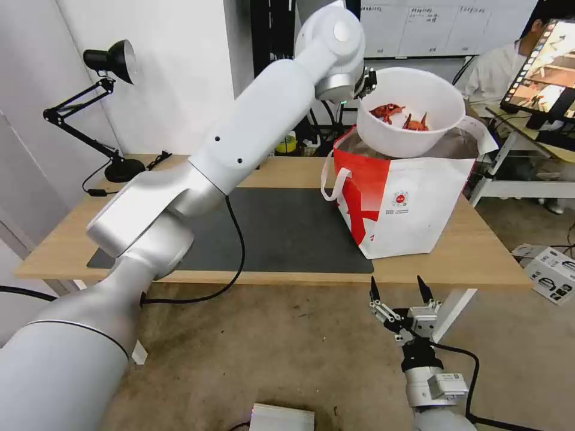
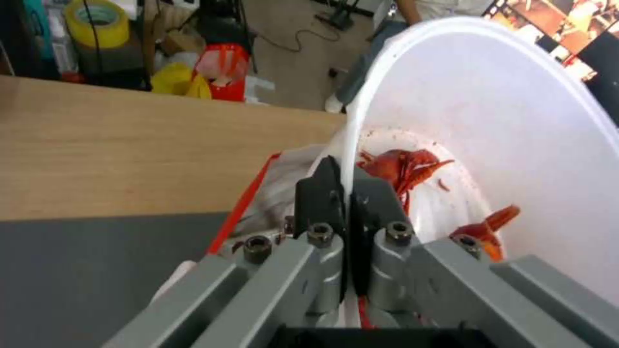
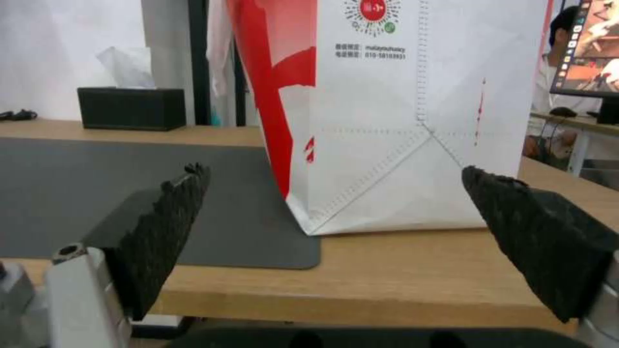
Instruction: Pick up the trash from the table and place it into the takeout bag.
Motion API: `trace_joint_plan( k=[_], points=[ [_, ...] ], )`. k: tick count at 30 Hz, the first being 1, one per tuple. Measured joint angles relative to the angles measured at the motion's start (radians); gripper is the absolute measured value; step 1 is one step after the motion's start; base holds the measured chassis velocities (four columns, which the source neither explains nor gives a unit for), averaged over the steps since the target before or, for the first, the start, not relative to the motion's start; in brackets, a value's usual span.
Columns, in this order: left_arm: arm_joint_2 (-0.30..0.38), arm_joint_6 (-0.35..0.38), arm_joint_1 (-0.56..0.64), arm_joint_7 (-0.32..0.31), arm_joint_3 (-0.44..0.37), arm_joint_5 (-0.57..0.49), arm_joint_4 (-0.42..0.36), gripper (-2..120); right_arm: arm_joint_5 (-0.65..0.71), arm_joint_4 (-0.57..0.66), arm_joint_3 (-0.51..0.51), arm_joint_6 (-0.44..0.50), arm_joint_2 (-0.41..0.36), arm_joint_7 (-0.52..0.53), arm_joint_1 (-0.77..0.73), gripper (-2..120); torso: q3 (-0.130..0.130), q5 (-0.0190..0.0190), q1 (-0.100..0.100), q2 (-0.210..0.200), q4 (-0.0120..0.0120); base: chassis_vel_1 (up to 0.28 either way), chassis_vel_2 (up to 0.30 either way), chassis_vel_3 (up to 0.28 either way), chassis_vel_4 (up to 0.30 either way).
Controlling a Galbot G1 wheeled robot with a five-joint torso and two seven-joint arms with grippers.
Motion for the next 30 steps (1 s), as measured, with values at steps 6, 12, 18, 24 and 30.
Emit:
trace_joint_plan(
  k=[6,12,18,24,30],
  points=[
    [-0.005,-0.002,0.014,0.000,0.013,0.003,-0.008,0,0.001,-0.007,0.000,0.000,0.000,0.000,0.005,97,0.000,0.0000,0.000,0.000,0.0001,0.000,0.000,0.000,0.000],
    [-0.007,-0.002,0.025,-0.002,0.040,0.001,-0.028,0,0.002,-0.013,0.000,0.001,0.001,0.001,0.007,97,0.000,0.0000,0.000,0.000,0.0000,0.000,0.000,0.000,0.000],
    [-0.011,0.000,0.041,-0.015,0.069,-0.011,-0.054,0,0.002,-0.013,0.009,0.002,0.003,0.002,0.002,97,0.000,0.0001,0.000,0.000,-0.0001,0.000,0.000,0.000,0.000],
    [-0.006,0.006,0.046,-0.030,0.088,-0.029,-0.069,0,0.003,-0.015,0.008,0.002,0.005,0.003,0.002,97,0.000,0.0000,0.000,0.000,0.0000,0.000,0.000,0.000,0.000],
    [-0.005,0.008,0.048,-0.025,0.094,-0.030,-0.076,13,0.003,-0.015,0.007,0.003,0.006,0.003,0.002,97,0.000,0.0000,0.000,0.000,0.0000,0.000,0.000,0.000,0.000]
  ],
)
